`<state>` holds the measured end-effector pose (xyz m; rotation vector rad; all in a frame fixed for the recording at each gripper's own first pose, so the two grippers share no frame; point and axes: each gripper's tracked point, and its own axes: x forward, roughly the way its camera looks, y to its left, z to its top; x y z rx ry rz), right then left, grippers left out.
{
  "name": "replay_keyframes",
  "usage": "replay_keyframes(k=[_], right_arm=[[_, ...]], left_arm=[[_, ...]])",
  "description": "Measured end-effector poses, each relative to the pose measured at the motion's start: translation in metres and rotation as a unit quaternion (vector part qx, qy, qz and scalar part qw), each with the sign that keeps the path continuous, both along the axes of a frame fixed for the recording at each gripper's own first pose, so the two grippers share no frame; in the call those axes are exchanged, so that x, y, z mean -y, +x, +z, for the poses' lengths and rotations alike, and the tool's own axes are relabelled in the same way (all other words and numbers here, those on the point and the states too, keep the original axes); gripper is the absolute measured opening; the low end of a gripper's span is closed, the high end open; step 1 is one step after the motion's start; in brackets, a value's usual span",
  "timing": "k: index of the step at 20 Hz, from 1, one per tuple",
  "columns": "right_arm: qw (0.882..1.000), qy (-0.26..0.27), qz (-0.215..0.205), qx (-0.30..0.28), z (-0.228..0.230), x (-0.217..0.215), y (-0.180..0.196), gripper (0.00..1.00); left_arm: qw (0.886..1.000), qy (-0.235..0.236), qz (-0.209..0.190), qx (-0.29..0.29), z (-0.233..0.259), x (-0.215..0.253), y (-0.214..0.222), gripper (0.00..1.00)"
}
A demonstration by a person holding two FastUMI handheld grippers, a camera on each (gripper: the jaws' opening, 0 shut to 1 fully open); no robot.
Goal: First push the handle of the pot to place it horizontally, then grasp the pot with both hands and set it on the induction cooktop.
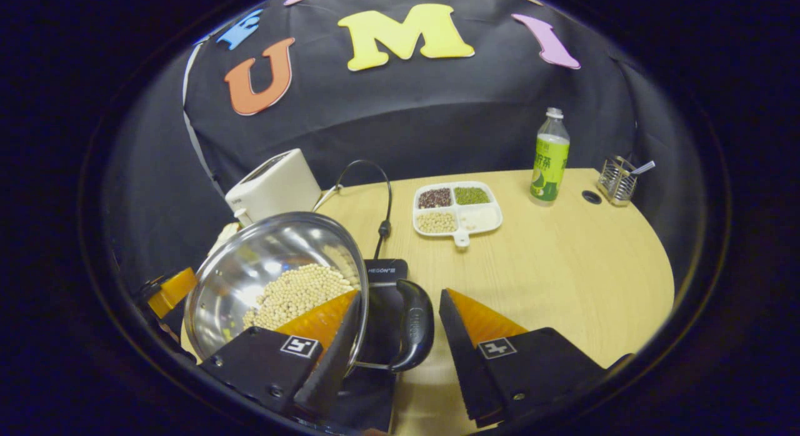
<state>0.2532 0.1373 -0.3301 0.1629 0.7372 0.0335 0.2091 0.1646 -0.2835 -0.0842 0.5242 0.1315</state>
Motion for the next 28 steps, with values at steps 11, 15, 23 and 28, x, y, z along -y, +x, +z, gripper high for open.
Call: replay_keyframes(k=[11, 15, 23, 28], right_arm=[[0.993, -0.002, 0.004, 0.119, 0.071, 0.032, -0.057, 0.90], [0.986, -0.040, 0.007, 0.164, 0.099, 0.056, -0.107, 0.97], [0.970, -0.056, -0.027, 0.235, 0.175, 0.117, -0.196, 0.96], [0.950, -0.066, -0.052, 0.300, 0.238, 0.150, -0.235, 0.98]], left_arm=[[0.996, 0.021, 0.005, 0.089, 0.096, 0.019, -0.087, 0.96], [0.994, 0.004, -0.007, 0.110, 0.112, 0.050, -0.114, 0.96], [0.980, -0.015, -0.056, 0.190, 0.196, 0.123, -0.165, 0.95], [0.972, -0.015, -0.063, 0.227, 0.247, 0.147, -0.197, 0.95]])
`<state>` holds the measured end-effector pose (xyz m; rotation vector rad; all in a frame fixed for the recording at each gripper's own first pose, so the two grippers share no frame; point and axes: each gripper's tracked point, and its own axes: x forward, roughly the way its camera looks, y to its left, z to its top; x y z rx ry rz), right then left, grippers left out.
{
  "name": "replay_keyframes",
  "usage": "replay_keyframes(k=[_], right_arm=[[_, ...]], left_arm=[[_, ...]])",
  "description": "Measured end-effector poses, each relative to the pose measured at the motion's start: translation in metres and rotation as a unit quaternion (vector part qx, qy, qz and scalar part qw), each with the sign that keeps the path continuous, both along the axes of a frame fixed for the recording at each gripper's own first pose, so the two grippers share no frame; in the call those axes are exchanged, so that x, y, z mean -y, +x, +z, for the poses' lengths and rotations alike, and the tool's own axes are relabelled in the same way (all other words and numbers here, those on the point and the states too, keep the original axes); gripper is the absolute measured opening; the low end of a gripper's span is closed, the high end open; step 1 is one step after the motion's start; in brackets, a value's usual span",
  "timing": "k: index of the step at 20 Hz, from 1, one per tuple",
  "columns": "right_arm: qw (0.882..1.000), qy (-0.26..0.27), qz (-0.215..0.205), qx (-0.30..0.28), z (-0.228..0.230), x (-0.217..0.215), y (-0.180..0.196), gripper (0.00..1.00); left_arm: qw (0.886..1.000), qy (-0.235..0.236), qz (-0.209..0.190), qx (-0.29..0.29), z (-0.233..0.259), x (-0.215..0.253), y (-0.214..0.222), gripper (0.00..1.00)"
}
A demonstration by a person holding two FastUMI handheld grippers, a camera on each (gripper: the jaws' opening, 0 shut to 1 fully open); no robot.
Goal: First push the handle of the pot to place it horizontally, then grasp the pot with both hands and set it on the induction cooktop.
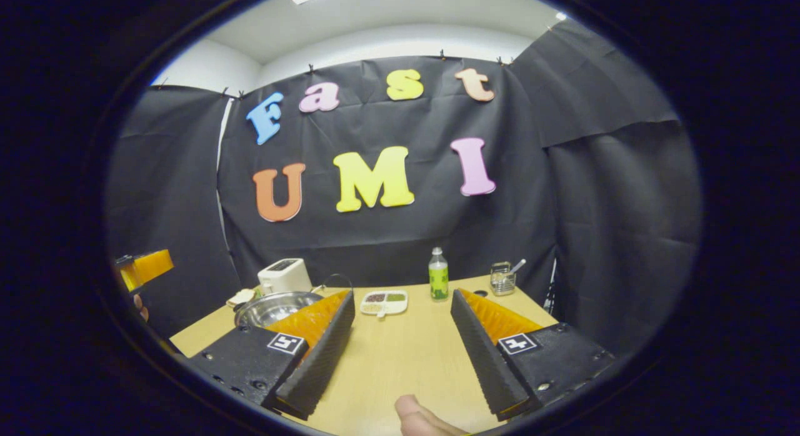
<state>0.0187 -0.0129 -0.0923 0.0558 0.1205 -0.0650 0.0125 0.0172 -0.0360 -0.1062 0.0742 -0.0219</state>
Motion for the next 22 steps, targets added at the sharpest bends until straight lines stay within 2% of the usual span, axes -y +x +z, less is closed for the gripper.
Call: replay_keyframes(k=[4, 6, 9, 12, 14, 15, 17, 20, 21, 22], right_arm=[[0.999, -0.009, -0.005, 0.047, 0.036, 0.008, -0.037, 0.98], [0.998, -0.010, -0.012, 0.065, 0.047, 0.012, -0.056, 0.96], [0.996, -0.020, 0.002, 0.086, 0.057, 0.010, -0.080, 0.98], [0.995, -0.022, 0.005, 0.094, 0.056, 0.021, -0.092, 0.97], [0.996, -0.020, 0.001, 0.089, 0.048, 0.032, -0.097, 0.98], [0.996, -0.020, 0.004, 0.085, 0.044, 0.034, -0.099, 0.97], [0.997, -0.021, 0.013, 0.079, 0.038, 0.038, -0.104, 0.97], [0.996, -0.029, 0.003, 0.085, 0.040, 0.056, -0.110, 0.98], [0.995, -0.033, -0.001, 0.093, 0.044, 0.059, -0.112, 0.98], [0.994, -0.036, -0.001, 0.101, 0.047, 0.059, -0.114, 0.98]], left_arm=[[1.000, -0.007, -0.015, 0.020, 0.029, 0.022, -0.031, 0.95], [1.000, 0.009, -0.011, 0.024, 0.035, 0.027, -0.042, 0.95], [1.000, 0.027, 0.001, 0.007, 0.026, 0.037, -0.059, 0.95], [1.000, 0.022, 0.010, 0.010, 0.016, 0.047, -0.078, 0.95], [1.000, 0.010, -0.010, -0.007, -0.002, 0.064, -0.091, 0.95], [1.000, 0.015, -0.019, -0.008, -0.003, 0.068, -0.092, 0.95], [1.000, 0.025, -0.003, 0.004, 0.004, 0.060, -0.092, 0.95], [1.000, 0.015, -0.002, 0.020, 0.015, 0.065, -0.094, 0.95], [1.000, 0.011, -0.011, 0.022, 0.017, 0.070, -0.094, 0.84], [1.000, 0.008, -0.018, 0.022, 0.015, 0.074, -0.094, 0.95]])
